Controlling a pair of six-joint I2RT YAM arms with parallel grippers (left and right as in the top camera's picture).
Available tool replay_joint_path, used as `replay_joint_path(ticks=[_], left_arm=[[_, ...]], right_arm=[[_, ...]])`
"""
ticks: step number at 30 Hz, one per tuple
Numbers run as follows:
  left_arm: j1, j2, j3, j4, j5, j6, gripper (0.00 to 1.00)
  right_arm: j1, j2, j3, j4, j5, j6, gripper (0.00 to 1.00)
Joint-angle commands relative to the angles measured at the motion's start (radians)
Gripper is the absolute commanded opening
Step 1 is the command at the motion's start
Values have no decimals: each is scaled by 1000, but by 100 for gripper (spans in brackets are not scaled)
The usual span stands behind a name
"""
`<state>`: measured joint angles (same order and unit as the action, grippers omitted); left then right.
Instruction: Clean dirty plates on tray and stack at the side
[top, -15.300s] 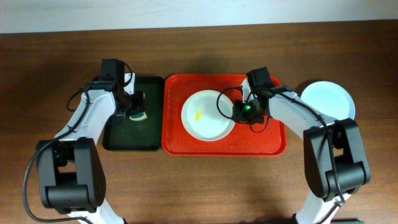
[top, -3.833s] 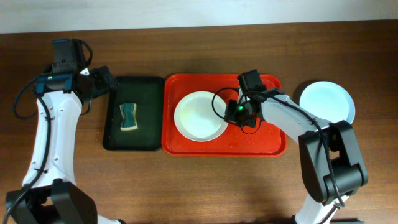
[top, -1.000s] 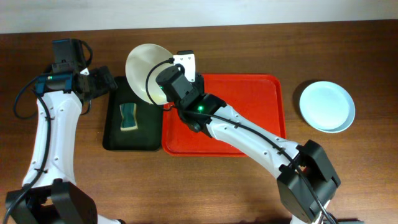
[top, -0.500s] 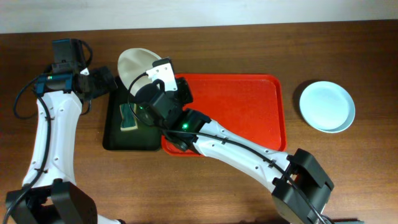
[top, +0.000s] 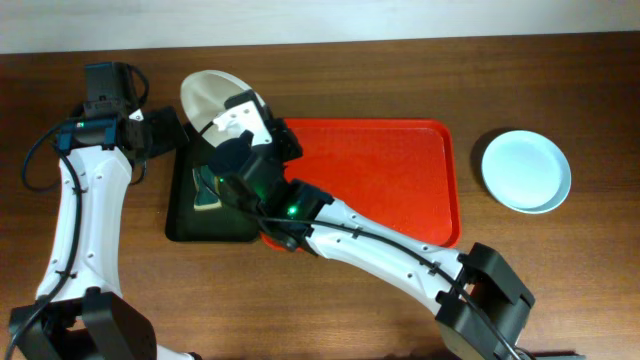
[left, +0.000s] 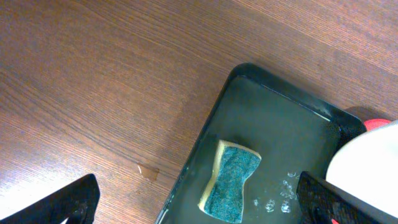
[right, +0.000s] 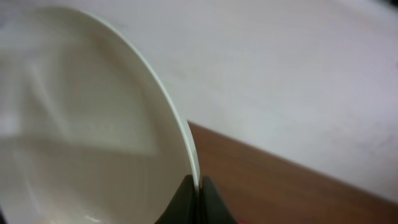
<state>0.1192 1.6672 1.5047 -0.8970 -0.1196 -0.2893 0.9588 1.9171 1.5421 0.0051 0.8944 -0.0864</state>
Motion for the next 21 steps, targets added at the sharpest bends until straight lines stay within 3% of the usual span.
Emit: replay_joint_path(ticks=[1,21], left_arm=[[2,4,3,-2,8,-13,99],[2,4,3,-2,8,-13,99]], right_arm=[[28,3,32,57,65,-150,4],[71,3,32,322,65,-572,4]])
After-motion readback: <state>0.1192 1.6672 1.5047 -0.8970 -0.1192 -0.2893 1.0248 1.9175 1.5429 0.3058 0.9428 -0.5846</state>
